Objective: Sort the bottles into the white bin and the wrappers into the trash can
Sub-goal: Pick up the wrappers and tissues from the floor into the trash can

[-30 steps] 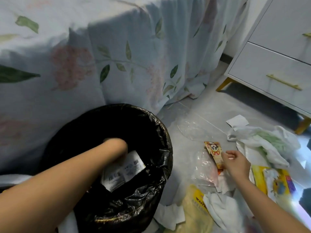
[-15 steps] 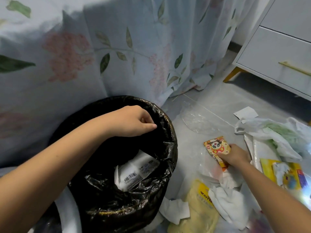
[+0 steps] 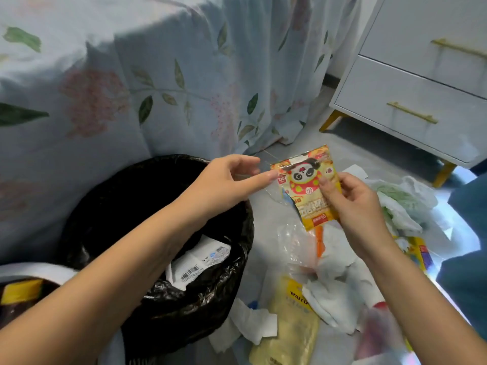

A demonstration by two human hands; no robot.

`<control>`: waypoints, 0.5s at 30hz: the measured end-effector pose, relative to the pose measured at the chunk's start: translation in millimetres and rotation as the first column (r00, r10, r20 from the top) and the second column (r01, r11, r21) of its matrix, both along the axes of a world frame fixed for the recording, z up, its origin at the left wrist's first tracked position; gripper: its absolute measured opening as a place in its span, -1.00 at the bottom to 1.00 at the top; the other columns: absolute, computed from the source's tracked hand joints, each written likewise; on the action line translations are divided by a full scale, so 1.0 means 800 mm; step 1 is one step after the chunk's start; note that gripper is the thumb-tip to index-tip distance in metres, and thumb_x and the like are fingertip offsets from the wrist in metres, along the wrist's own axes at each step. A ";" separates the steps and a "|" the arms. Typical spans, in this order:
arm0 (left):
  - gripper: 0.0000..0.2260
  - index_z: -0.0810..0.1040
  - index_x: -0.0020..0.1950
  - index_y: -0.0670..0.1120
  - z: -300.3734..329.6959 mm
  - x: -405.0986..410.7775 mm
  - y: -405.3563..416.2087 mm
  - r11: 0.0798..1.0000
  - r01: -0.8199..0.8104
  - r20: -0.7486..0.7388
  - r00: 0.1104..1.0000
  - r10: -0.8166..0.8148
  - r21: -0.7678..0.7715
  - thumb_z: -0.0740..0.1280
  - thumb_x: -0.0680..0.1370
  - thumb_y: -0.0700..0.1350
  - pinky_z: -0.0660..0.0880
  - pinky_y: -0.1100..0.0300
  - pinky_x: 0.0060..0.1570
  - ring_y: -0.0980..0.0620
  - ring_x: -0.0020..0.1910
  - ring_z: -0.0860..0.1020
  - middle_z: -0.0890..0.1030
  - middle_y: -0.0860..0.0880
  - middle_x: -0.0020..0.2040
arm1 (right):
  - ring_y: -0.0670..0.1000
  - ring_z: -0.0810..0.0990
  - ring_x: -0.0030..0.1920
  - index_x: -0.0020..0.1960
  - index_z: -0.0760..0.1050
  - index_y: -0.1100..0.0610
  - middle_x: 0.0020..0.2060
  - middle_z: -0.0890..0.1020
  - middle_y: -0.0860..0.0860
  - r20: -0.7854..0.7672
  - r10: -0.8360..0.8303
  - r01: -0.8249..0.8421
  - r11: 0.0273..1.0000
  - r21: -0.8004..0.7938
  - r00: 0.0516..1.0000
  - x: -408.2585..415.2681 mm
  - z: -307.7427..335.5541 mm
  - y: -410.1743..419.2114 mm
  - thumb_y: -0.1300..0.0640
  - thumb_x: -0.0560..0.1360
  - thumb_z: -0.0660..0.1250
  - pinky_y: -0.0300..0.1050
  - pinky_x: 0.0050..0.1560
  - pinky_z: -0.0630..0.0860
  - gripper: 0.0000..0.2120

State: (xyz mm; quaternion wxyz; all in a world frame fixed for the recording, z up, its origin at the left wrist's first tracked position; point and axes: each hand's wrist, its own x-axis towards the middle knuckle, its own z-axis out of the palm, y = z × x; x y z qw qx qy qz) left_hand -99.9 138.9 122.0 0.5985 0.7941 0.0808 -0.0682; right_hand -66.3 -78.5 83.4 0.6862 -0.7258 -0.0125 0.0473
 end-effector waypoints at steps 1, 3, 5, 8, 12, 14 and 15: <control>-0.50 0.61 0.14 -0.01 0.006 -0.005 -0.005 0.999 0.047 -0.013 0.999 -0.047 -0.015 0.50 0.27 0.18 0.54 0.19 -0.01 0.21 -0.10 0.61 0.69 0.03 -0.01 | -0.08 0.67 -0.23 -0.09 0.58 0.09 -0.23 0.70 -0.01 0.014 0.074 -0.074 0.997 0.008 0.997 -0.011 0.018 0.010 0.12 0.47 0.34 -0.22 -0.24 0.61 -0.94; -0.69 0.66 -0.01 -0.05 0.016 -0.015 -0.009 0.992 0.120 -0.036 0.992 -0.121 -0.034 0.49 0.33 0.08 0.53 0.13 -0.04 0.14 -0.17 0.62 0.72 -0.06 -0.10 | -0.11 0.64 -0.27 -0.08 0.58 0.11 -0.28 0.69 -0.05 0.048 0.203 -0.203 0.979 -0.014 0.978 -0.027 0.043 0.027 0.11 0.42 0.36 -0.26 -0.29 0.58 -0.89; -0.87 0.67 -0.12 -0.12 0.019 -0.023 -0.006 0.989 0.125 -0.050 0.990 -0.130 -0.079 0.48 0.40 -0.09 0.57 0.09 -0.04 0.06 -0.21 0.65 0.72 -0.10 -0.17 | -0.12 0.62 -0.28 -0.10 0.58 0.12 -0.29 0.67 -0.04 0.053 0.278 -0.273 0.958 -0.094 0.959 -0.034 0.051 0.040 0.11 0.42 0.37 -0.27 -0.29 0.55 -0.90; -0.88 0.67 -0.11 -0.21 0.016 -0.032 0.008 0.991 0.091 -0.090 0.991 -0.100 -0.101 0.47 0.43 -0.16 0.60 0.08 -0.09 -0.05 -0.21 0.67 0.72 -0.15 -0.18 | -0.12 0.61 -0.29 -0.11 0.57 0.11 -0.29 0.66 -0.03 0.015 0.333 -0.325 0.929 -0.177 0.943 -0.037 0.045 0.055 0.08 0.47 0.37 -0.23 -0.29 0.54 -0.90; -0.83 0.66 -0.08 -0.24 0.003 -0.038 0.037 0.998 0.051 -0.175 0.983 -0.058 -0.045 0.48 0.41 -0.16 0.62 0.12 -0.17 -0.06 -0.22 0.67 0.72 -0.14 -0.19 | -0.12 0.56 -0.34 -0.07 0.54 0.10 -0.27 0.61 -0.04 -0.071 0.255 -0.262 0.957 -0.121 0.964 -0.024 0.018 0.058 0.01 0.49 0.32 -0.29 -0.35 0.49 -0.84; -0.78 0.65 -0.06 -0.24 -0.005 -0.038 0.063 0.997 0.079 -0.262 0.962 -0.077 -0.003 0.49 0.39 -0.13 0.62 0.13 -0.15 -0.05 -0.21 0.67 0.72 -0.15 -0.16 | -0.08 0.53 -0.36 -0.04 0.52 0.14 -0.25 0.58 -0.02 -0.151 0.113 -0.122 0.991 -0.047 0.982 -0.008 -0.004 0.044 0.06 0.54 0.28 -0.27 -0.38 0.49 -0.85; -0.70 0.65 -0.03 -0.24 -0.010 -0.037 0.078 0.995 0.099 -0.316 0.945 -0.091 0.012 0.51 0.35 -0.08 0.62 0.10 -0.10 -0.06 -0.17 0.67 0.72 -0.17 -0.12 | -0.06 0.53 -0.35 -0.04 0.51 0.15 -0.24 0.58 0.00 -0.179 0.032 -0.041 0.998 -0.049 0.983 0.001 -0.020 0.033 0.08 0.56 0.27 -0.26 -0.38 0.49 -0.86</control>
